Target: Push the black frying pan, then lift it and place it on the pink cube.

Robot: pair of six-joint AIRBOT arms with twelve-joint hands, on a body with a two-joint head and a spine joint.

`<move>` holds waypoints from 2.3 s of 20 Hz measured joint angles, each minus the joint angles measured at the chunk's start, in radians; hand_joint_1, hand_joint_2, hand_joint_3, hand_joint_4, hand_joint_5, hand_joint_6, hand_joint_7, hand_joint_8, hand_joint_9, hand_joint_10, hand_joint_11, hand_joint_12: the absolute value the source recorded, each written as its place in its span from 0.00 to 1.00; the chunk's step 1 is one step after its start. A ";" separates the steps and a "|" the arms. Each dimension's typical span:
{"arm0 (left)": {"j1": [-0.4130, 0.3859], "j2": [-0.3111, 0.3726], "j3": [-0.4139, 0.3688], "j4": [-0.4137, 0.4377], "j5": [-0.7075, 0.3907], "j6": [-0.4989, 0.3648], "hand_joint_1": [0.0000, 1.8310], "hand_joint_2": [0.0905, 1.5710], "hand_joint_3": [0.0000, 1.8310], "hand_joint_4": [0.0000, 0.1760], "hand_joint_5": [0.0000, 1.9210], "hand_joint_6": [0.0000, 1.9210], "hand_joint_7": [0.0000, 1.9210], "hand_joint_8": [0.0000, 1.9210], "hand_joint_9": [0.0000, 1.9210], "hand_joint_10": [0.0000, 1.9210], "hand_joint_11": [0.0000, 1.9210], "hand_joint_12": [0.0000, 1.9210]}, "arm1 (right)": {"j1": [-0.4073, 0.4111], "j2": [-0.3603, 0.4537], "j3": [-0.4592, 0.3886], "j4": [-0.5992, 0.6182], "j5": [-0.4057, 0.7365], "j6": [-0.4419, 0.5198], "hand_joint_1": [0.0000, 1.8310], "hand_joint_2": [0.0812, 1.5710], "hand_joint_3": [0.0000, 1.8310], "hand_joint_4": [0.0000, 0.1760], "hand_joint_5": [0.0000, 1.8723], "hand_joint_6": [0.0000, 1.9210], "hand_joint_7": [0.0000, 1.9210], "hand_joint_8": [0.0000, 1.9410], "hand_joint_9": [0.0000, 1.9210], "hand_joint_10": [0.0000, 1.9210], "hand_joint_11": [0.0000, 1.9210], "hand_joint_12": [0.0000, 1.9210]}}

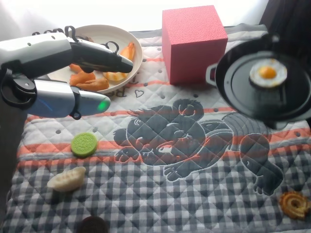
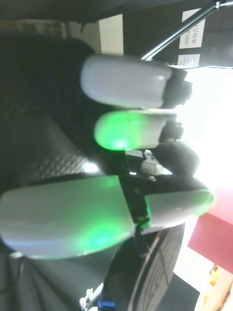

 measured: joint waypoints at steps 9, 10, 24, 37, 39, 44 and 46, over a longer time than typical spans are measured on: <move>0.014 0.003 -0.009 0.003 -0.016 0.000 0.34 0.84 0.00 0.15 0.20 0.08 0.23 0.00 0.08 0.33 0.00 0.73 | 0.301 -0.069 0.144 -0.064 -0.251 -0.040 0.87 0.77 0.00 0.00 0.72 1.00 0.83 1.00 0.89 1.00 0.89 1.00; 0.016 0.006 -0.009 0.003 -0.019 0.000 0.35 0.84 0.00 0.19 0.20 0.09 0.22 0.00 0.09 0.30 0.00 0.73 | 0.350 -0.099 0.177 -0.068 -0.298 -0.048 0.84 0.78 0.00 0.00 0.72 1.00 0.82 1.00 0.88 1.00 0.88 1.00; 0.025 -0.014 -0.004 0.018 -0.053 0.000 0.35 0.84 0.00 0.18 0.24 0.04 0.23 0.00 0.16 0.23 0.00 0.74 | 0.652 -0.332 0.485 -0.069 -0.727 -0.164 0.73 0.83 0.00 0.00 0.66 1.00 0.74 1.00 0.83 1.00 0.85 1.00; 0.045 -0.027 0.009 0.018 -0.086 -0.023 0.34 0.83 0.00 0.07 0.25 0.02 0.24 0.00 0.14 0.30 0.00 0.79 | 0.651 -0.393 0.562 -0.009 -0.841 -0.166 0.59 0.87 0.02 0.00 0.20 0.90 0.35 0.89 0.41 0.99 0.47 1.00; 0.049 -0.027 0.009 0.017 -0.080 -0.023 0.34 0.84 0.00 0.10 0.25 0.02 0.24 0.00 0.14 0.28 0.00 0.78 | 0.651 -0.393 0.553 -0.008 -0.852 -0.216 0.56 0.89 0.01 0.00 0.20 0.94 0.31 0.88 0.31 0.98 0.39 1.00; 0.050 -0.027 0.009 0.008 -0.082 -0.026 0.35 0.83 0.00 0.08 0.25 0.01 0.23 0.00 0.14 0.28 0.00 0.79 | 0.651 -0.388 0.504 0.019 -0.888 -0.327 0.47 0.85 0.00 0.00 0.01 0.68 0.06 0.65 0.12 0.84 0.18 0.97; 0.053 -0.027 0.009 0.006 -0.082 -0.026 0.37 0.83 0.00 0.14 0.25 0.01 0.23 0.00 0.12 0.27 0.00 0.77 | 0.645 -0.376 0.489 0.015 -0.886 -0.338 0.44 0.85 0.00 0.12 0.00 0.64 0.04 0.64 0.11 0.81 0.14 0.97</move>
